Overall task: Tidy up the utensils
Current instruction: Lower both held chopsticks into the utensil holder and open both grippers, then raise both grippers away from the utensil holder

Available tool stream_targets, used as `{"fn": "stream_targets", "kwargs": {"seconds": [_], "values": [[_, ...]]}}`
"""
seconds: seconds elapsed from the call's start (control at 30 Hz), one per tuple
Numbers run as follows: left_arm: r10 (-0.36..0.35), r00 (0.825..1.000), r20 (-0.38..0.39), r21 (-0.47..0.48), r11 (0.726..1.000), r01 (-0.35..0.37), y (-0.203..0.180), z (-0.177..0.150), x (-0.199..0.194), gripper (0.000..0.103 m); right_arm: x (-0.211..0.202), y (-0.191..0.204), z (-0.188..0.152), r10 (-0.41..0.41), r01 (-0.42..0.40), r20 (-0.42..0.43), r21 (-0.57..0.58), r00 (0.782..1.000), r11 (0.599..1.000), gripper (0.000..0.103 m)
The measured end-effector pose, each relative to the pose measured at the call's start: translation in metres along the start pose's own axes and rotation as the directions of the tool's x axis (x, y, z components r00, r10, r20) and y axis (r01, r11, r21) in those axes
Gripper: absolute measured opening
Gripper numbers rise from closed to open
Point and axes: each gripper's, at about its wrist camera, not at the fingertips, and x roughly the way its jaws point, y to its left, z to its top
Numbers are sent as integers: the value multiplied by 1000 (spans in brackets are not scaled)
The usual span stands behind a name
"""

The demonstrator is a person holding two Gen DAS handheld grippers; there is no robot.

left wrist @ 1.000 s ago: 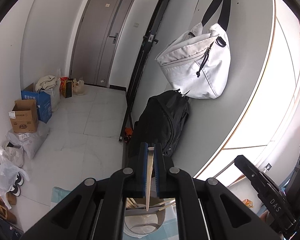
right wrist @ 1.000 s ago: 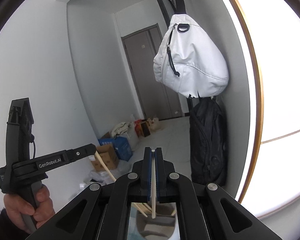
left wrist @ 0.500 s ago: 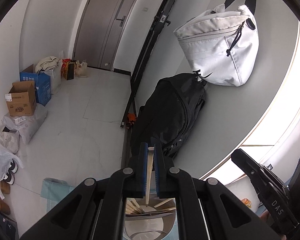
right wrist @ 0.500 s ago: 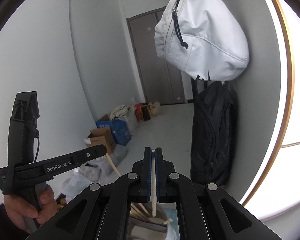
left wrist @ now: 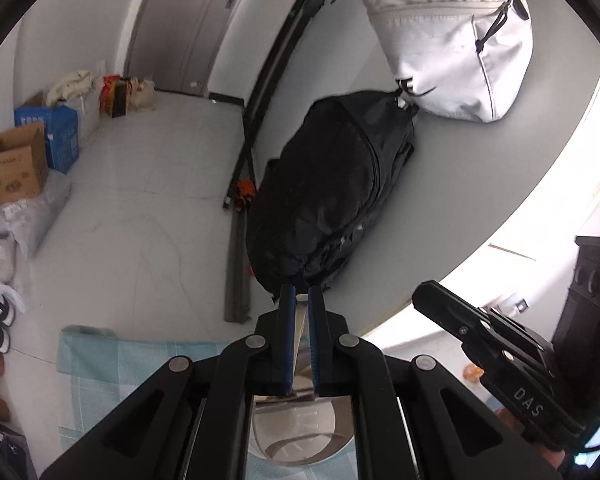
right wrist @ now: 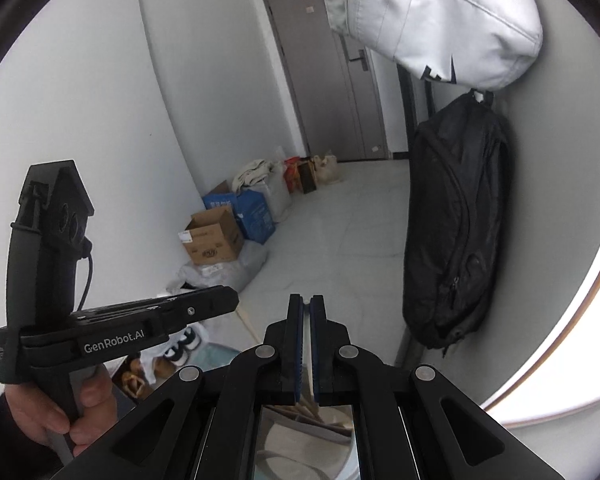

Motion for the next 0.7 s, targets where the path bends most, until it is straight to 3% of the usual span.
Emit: {"fn": "stream_targets", "kwargs": {"seconds": [0.1, 0.17, 0.27, 0.33, 0.37, 0.4, 0.43, 0.7], "values": [[1, 998, -57, -16, 1000, -2, 10, -6, 6, 4, 13, -4, -6, 37, -35, -50, 35, 998, 999, 6], [20, 996, -91, -49, 998, -25, 18, -8, 8, 14, 19, -3, -9, 52, -49, -76, 48, 996, 998, 6], [5, 997, -76, -83, 996, -11, 22, -8, 1, 26, 17, -2, -11, 57, -52, -67, 67, 996, 996, 6], [-13, 998, -53, -103, 995, 8, 24, -8, -8, 43, 10, 0, -11, 72, -68, -46, 77, 996, 995, 14], [-19, 999, -32, -108, 994, 16, 23, -7, -14, 45, 6, 0, -11, 76, -73, -32, 83, 997, 994, 20], [-17, 1000, -20, -107, 994, 15, 24, -7, -16, 47, 3, 2, -11, 80, -78, -17, 88, 997, 993, 34], [-10, 1000, -8, -101, 995, 9, 21, -6, -19, 48, -5, 3, -11, 85, -86, 13, 93, 996, 992, 39], [50, 998, 46, -91, 995, -46, 14, -9, -43, 48, -35, 15, -13, 54, -62, 80, 104, 995, 993, 47]]}}
